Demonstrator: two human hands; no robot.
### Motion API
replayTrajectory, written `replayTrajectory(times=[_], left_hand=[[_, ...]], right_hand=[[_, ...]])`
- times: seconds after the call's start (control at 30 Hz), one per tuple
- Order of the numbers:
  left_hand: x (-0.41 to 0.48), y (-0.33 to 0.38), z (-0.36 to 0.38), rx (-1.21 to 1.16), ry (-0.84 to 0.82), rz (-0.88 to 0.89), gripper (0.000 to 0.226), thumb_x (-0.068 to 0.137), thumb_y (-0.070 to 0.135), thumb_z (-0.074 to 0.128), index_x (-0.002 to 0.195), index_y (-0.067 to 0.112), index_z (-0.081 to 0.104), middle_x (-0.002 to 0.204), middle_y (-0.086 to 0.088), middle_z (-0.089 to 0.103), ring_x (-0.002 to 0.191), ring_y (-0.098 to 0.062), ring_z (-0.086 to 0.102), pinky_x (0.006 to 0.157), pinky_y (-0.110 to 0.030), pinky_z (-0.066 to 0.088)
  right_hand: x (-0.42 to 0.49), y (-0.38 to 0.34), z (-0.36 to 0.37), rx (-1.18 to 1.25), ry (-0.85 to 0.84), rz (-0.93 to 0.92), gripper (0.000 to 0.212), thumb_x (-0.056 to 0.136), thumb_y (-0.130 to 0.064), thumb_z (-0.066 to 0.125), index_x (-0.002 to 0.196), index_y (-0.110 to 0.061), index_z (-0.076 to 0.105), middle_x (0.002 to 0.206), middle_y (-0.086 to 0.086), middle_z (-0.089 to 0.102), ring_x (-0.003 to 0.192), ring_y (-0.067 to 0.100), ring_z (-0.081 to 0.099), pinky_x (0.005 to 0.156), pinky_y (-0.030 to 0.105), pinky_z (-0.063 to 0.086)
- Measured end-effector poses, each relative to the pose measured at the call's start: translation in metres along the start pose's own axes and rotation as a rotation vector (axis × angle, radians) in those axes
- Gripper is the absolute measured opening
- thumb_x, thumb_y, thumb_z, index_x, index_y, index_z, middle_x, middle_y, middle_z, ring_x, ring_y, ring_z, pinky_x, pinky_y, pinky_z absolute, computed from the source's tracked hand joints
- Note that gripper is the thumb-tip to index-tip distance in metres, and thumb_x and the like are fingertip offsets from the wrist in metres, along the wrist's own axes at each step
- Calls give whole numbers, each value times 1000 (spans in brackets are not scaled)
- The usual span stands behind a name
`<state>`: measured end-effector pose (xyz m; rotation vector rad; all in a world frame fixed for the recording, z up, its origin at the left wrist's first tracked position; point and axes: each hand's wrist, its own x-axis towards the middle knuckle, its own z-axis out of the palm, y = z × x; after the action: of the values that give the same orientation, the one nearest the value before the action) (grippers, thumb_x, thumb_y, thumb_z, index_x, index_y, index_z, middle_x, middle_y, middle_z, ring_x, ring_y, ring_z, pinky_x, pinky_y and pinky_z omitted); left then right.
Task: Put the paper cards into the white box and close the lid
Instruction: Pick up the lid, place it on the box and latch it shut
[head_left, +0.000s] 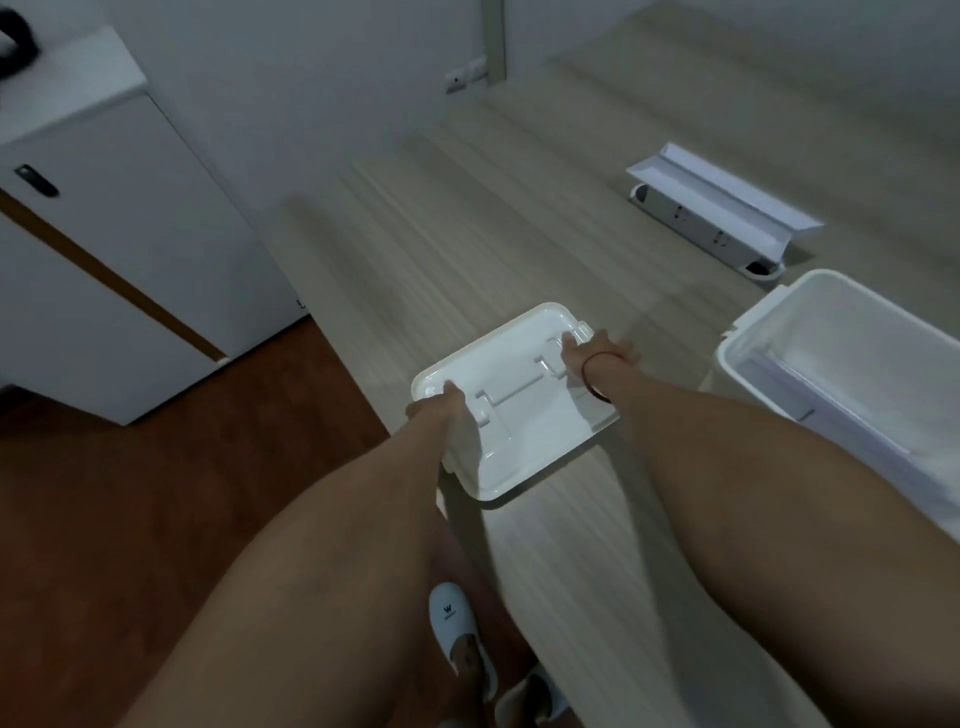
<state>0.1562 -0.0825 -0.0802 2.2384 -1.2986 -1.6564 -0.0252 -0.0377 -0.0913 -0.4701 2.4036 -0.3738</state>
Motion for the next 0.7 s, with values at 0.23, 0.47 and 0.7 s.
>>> replayTrajectory(times=[0.23, 0.47, 0.7], left_hand=[[-35, 78, -30, -201, 201, 155, 77, 94, 62, 22, 151, 11, 19, 153, -16, 33, 138, -37, 36, 115, -51, 27], [-100, 201, -35, -518, 113, 491, 87, 86, 73, 26, 151, 15, 29, 157, -14, 31, 146, -33, 26, 119, -48, 15], [-155, 243, 21, -698, -298, 614, 65, 91, 57, 42, 132, 8, 55, 131, -5, 56, 117, -23, 54, 86, -24, 44]], right_hand=[[-25, -57, -67, 482, 62, 18, 76, 93, -61, 23, 148, -9, 24, 152, 16, 32, 139, 34, 34, 114, 47, 26], [-54, -80, -174, 1211, 93, -3, 95, 78, -81, 19, 141, -15, 45, 143, 5, 51, 126, 29, 54, 110, 42, 39], [-64, -1, -238, 1754, 322, -55, 29, 82, -44, 52, 77, -17, 63, 57, -1, 66, 47, 20, 62, 56, 24, 54]])
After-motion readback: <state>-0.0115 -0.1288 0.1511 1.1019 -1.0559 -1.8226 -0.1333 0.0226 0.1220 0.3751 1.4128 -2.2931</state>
